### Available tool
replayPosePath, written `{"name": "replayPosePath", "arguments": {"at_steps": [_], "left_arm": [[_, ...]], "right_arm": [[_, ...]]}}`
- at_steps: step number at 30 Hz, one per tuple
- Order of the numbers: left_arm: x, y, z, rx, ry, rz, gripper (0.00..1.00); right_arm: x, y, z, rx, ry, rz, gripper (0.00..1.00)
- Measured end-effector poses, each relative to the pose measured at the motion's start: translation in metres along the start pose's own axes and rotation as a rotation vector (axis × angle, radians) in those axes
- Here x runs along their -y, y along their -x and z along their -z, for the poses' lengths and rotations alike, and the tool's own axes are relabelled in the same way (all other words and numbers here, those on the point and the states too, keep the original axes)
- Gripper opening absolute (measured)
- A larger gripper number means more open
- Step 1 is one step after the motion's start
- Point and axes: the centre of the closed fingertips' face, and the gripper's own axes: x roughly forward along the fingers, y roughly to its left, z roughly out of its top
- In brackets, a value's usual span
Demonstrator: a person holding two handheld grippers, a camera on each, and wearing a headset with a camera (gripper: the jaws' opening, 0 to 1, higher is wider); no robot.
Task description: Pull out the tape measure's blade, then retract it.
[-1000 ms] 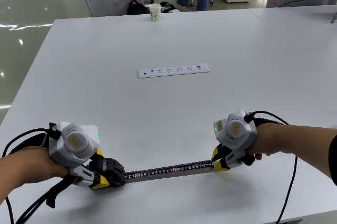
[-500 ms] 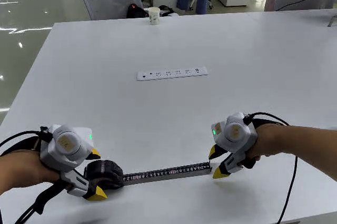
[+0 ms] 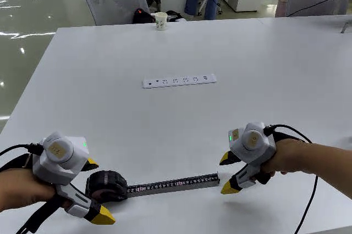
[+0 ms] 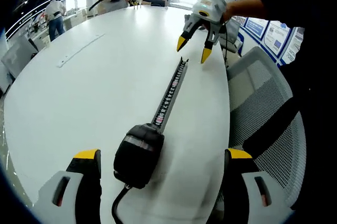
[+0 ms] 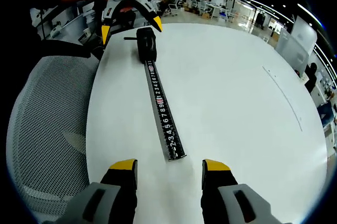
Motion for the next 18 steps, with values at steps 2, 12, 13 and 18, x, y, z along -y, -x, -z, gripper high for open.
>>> {"name": "replayPosePath", "arguments": {"at_steps": [2,12,13,18], "left_arm": [[0.001,0.002,-0.004,0.024,0.032,-0.01,0.99],[-0.006,0.017,-0.014,0.216,0.166,-0.138,0.99],[-0.009,0.018,-0.013,0.229,0.179,-0.151,0.99],[-0.015,0.031,-0.007,0.297,0.228,-0.208,0.99]], "right_arm": [[-0.001,0.001,0.002,0.009,-0.022,0.014,0.52],[0.005,0.022,0.006,0.133,-0.193,0.125,0.66],[0.006,0.024,0.007,0.14,-0.202,0.134,0.67],[0.003,0.032,0.014,0.179,-0.26,0.164,0.73]]}}
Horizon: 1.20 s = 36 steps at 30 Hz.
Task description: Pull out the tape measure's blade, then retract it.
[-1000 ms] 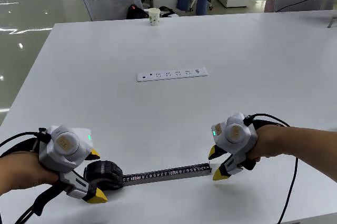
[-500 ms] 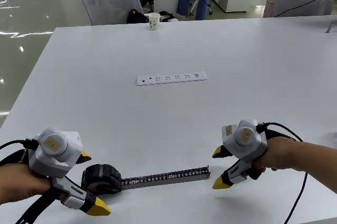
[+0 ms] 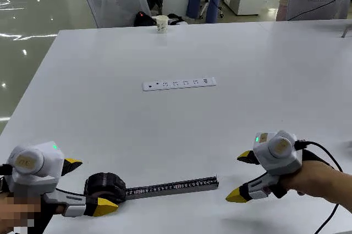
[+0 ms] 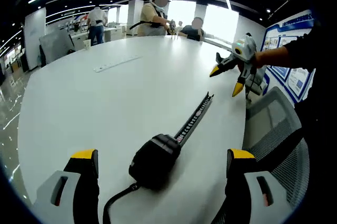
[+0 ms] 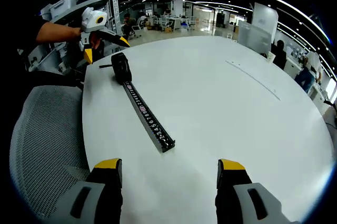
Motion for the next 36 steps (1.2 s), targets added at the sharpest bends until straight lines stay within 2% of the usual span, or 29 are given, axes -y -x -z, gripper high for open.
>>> {"name": "replayPosePath", "arguments": {"at_steps": [2,8,10,14,16,20,23,26,27,29,33,36], "left_arm": [[0.0,0.005,0.003,0.014,0.029,-0.011,0.99],[-0.004,0.014,0.019,0.019,0.055,-0.059,0.99],[-0.006,0.016,0.023,0.026,0.09,-0.071,0.99],[-0.008,0.02,0.034,0.01,0.119,-0.103,0.99],[-0.006,0.022,0.035,0.025,0.1,-0.105,0.99],[-0.005,0.025,0.042,0.015,0.089,-0.119,0.99],[-0.003,0.028,0.044,0.02,0.091,-0.117,0.99],[-0.005,0.031,0.046,0.025,0.128,-0.129,0.99],[-0.006,0.032,0.042,0.045,0.126,-0.132,0.99],[-0.008,0.034,0.04,0.053,0.117,-0.141,0.99],[-0.011,0.036,0.041,0.04,0.084,-0.146,0.99],[-0.013,0.038,0.042,0.038,0.078,-0.148,0.99]], "right_arm": [[-0.001,0.004,0.0,0.032,-0.044,0.01,0.75],[-0.003,0.016,0.013,0.053,-0.072,0.039,0.79],[-0.003,0.02,0.017,0.058,-0.086,0.051,0.81],[0.0,0.029,0.02,0.104,-0.126,0.071,0.83],[0.003,0.033,0.025,0.111,-0.139,0.082,0.86],[0.007,0.041,0.031,0.13,-0.166,0.093,0.92],[0.007,0.044,0.034,0.15,-0.186,0.092,0.98],[0.003,0.047,0.039,0.147,-0.197,0.088,0.99],[0.0,0.048,0.04,0.144,-0.18,0.088,0.99],[0.0,0.05,0.044,0.133,-0.149,0.107,0.99],[0.002,0.052,0.051,0.127,-0.163,0.112,0.99],[0.005,0.056,0.054,0.121,-0.179,0.14,0.99]]}}
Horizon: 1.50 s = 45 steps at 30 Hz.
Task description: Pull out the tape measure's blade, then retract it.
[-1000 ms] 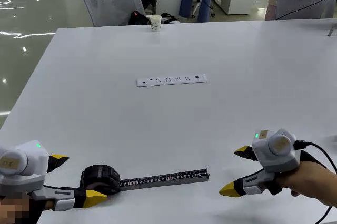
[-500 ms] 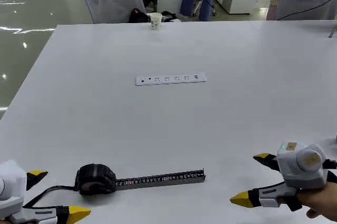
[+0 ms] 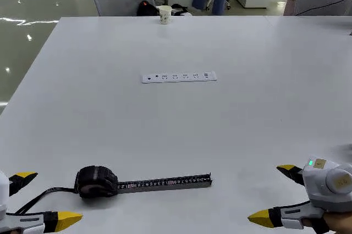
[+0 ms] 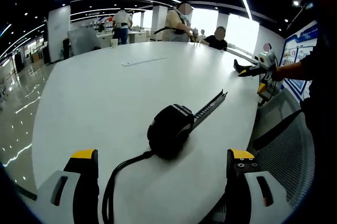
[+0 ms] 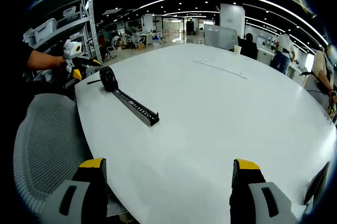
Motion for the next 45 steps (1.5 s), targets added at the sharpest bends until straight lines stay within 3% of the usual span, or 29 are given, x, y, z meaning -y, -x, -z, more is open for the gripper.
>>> {"name": "replayPosePath", "arguments": {"at_steps": [3,8,11,19,20,25,28,30,35,45], "left_arm": [[0.0,0.001,0.004,-0.01,-0.002,0.01,0.99],[0.001,0.004,0.01,-0.021,-0.014,0.023,0.99],[0.001,0.005,0.015,-0.034,-0.027,0.029,0.99],[-0.004,0.009,0.018,-0.036,-0.023,0.023,0.99],[-0.005,0.009,0.018,-0.037,-0.022,0.021,0.99],[-0.005,0.01,0.021,-0.053,-0.019,0.015,0.99],[-0.003,0.012,0.02,-0.052,-0.016,0.015,0.99],[-0.002,0.013,0.017,-0.039,0.017,0.013,0.99],[-0.005,0.017,0.014,-0.028,0.007,-0.007,0.99],[-0.007,0.02,0.015,-0.05,-0.028,-0.023,0.99]], "right_arm": [[-0.001,0.003,-0.001,0.008,-0.006,-0.004,0.99],[0.0,0.004,0.005,-0.032,0.027,0.003,0.99],[0.002,0.007,0.0,0.005,0.053,0.013,0.99],[0.0,0.015,0.011,-0.03,0.039,0.028,0.99],[0.004,0.016,0.01,-0.022,0.028,0.049,0.99],[0.005,0.026,0.004,0.01,0.01,0.058,0.99],[0.007,0.032,0.0,0.023,0.01,0.065,0.99],[0.005,0.034,0.0,0.018,0.016,0.054,0.99],[0.003,0.038,-0.007,0.051,0.04,0.061,0.99],[0.002,0.034,0.002,0.013,0.028,0.05,0.99]]}}
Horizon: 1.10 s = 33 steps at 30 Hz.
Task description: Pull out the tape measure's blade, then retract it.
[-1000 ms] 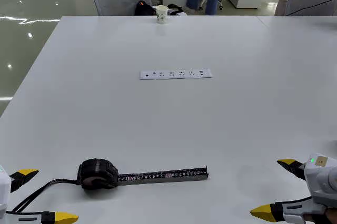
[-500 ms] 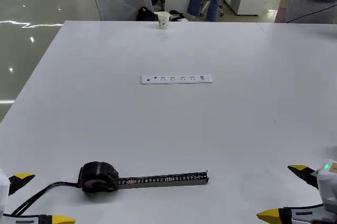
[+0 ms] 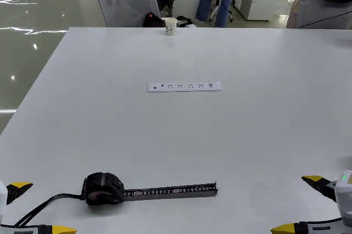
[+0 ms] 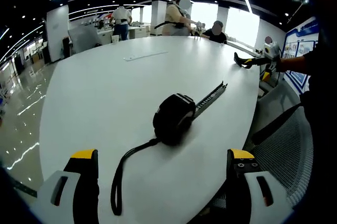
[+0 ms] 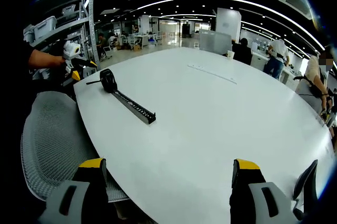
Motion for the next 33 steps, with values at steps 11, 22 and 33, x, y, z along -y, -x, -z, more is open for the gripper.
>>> {"name": "replayPosePath", "arguments": {"at_steps": [11,22,33], "left_arm": [[0.014,-0.014,-0.009,0.006,0.067,0.021,0.99],[0.042,-0.044,-0.029,0.002,0.015,0.034,0.99],[0.044,-0.06,-0.045,0.023,0.08,0.004,0.99]], "right_arm": [[-0.001,-0.006,-0.002,-0.036,0.035,0.0,0.99],[-0.002,-0.03,-0.011,-0.11,0.13,-0.061,0.99],[-0.008,-0.053,-0.024,-0.139,0.187,-0.124,0.99]]}}
